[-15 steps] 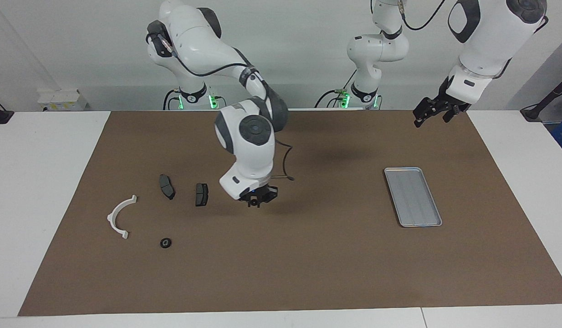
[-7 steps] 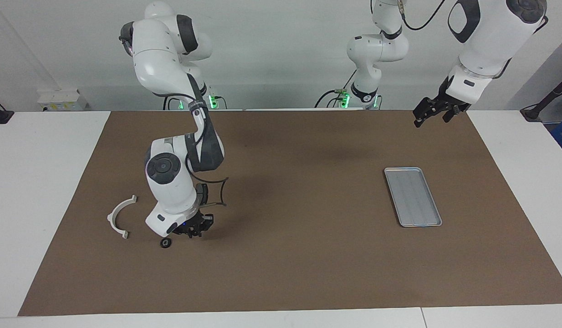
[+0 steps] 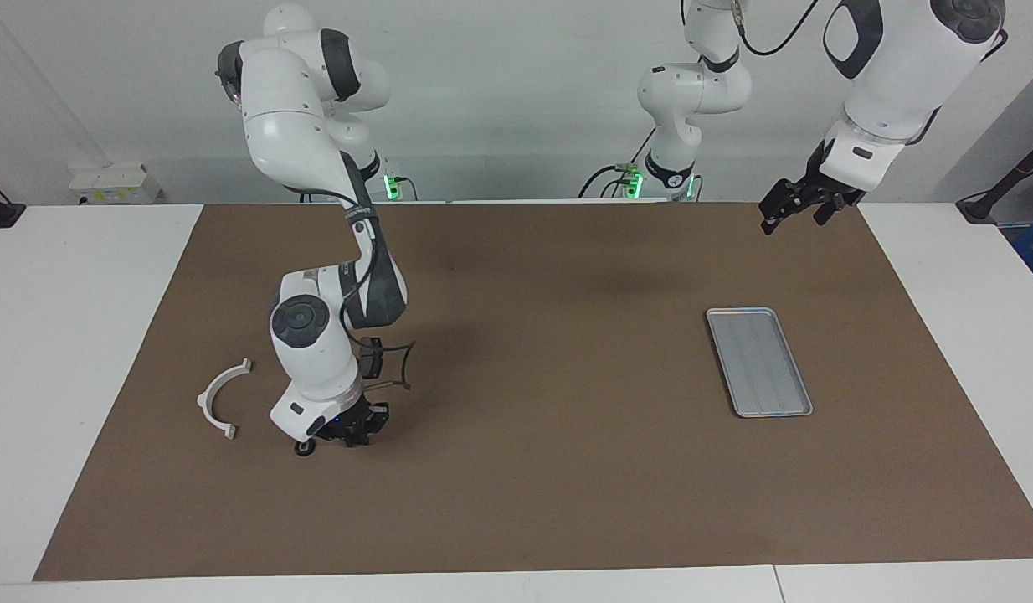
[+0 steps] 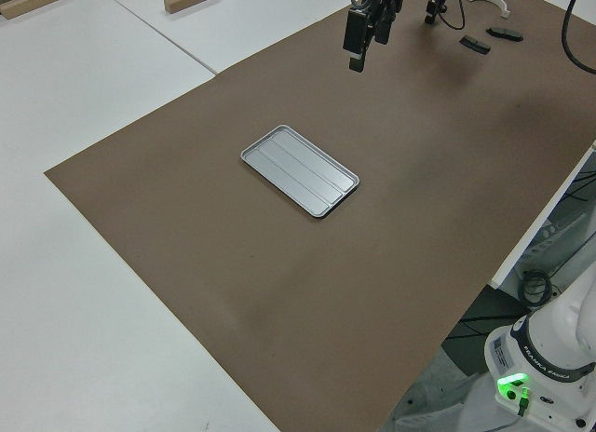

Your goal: Place bearing gear from tray to pile

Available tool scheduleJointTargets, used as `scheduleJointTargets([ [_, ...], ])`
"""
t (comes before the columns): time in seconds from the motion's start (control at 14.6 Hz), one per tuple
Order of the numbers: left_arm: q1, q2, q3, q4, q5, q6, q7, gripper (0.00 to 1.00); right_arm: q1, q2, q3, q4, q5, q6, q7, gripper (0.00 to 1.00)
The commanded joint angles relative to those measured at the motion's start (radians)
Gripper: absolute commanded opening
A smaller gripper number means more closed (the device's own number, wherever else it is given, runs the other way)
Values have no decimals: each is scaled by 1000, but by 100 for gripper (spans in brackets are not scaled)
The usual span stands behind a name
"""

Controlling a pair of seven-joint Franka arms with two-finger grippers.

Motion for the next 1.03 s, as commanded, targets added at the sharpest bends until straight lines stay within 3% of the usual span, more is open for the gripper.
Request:
scheduleJointTargets([
  [0.0,8,-18,-6,-7,-1,-12,8,100,-15,-23,19,-22,-9,16,-20,100],
  [0.96,8,-18,-6,-7,-1,-12,8,100,-23,-147,16,-34,-11,-1,-23,100],
])
